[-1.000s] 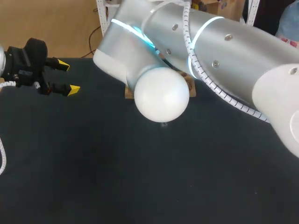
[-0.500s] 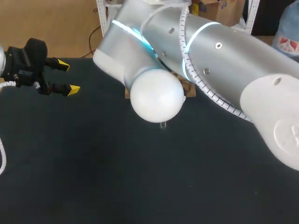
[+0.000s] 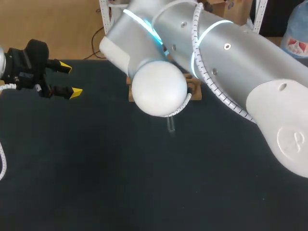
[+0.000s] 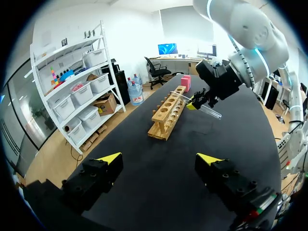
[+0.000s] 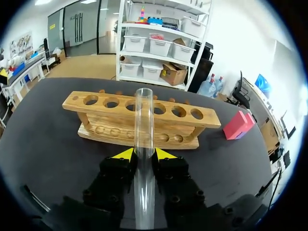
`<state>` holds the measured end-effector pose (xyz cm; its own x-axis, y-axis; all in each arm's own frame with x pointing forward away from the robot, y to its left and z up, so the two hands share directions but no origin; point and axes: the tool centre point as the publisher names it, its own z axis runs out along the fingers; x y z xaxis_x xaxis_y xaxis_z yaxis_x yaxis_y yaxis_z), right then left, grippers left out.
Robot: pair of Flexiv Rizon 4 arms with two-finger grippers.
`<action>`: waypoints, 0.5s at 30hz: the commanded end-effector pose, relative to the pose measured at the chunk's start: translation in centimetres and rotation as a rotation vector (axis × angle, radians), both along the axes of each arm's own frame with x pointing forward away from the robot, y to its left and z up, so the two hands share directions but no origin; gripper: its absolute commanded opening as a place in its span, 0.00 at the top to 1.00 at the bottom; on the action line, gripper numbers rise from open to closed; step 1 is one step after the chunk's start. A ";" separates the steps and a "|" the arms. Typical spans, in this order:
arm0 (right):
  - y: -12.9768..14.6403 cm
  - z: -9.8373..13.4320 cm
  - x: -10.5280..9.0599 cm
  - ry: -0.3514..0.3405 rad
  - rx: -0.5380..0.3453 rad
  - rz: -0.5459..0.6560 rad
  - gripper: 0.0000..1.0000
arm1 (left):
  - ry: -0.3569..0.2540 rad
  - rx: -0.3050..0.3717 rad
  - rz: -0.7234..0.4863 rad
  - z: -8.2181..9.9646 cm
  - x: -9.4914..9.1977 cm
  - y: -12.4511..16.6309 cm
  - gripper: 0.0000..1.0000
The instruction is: Grasp the test tube, adjust it, and insert it.
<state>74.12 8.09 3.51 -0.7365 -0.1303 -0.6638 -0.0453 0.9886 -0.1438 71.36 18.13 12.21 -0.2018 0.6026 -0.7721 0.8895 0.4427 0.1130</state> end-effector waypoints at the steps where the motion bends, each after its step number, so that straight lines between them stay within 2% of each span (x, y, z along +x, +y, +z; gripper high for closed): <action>1: 0.4 0.1 1.2 0.076 -0.018 -0.007 1.00 | -0.008 -0.006 0.000 -0.2 -0.1 0.1 0.00; 6: 0.4 -0.2 1.5 0.129 -0.016 -0.002 1.00 | -0.008 -0.006 0.000 -0.2 -0.1 0.1 0.00; 15: 0.5 -0.5 1.9 0.181 -0.047 -0.002 1.00 | -0.008 -0.006 0.000 -0.2 -0.1 0.1 0.00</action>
